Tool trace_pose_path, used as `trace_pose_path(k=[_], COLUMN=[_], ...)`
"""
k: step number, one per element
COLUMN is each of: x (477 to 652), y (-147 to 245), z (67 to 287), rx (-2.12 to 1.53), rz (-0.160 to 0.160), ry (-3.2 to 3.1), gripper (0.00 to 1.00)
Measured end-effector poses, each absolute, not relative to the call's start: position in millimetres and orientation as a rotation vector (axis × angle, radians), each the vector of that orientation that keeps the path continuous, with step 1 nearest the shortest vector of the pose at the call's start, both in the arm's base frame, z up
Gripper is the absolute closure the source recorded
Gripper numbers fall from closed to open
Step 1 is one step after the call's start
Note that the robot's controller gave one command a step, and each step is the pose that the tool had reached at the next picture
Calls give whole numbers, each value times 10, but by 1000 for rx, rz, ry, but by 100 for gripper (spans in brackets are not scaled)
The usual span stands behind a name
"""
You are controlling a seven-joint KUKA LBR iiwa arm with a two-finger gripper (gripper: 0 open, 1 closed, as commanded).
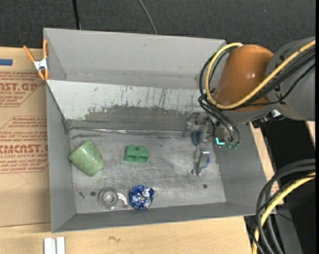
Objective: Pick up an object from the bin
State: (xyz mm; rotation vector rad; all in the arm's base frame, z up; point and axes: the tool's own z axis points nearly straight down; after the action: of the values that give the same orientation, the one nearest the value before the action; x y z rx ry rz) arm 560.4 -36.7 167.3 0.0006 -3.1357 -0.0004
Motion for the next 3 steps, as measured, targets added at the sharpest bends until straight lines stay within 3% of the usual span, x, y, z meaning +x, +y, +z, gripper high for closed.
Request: trace_pose_path(k=[1,2,3], x=[5573,5703,5712], y=[635,984,979], z=[682,715,724], rx=[31,-246,-247], rz=[-5,-3,-3], ry=[-3148,-3138,-3141], gripper=[0,0,100])
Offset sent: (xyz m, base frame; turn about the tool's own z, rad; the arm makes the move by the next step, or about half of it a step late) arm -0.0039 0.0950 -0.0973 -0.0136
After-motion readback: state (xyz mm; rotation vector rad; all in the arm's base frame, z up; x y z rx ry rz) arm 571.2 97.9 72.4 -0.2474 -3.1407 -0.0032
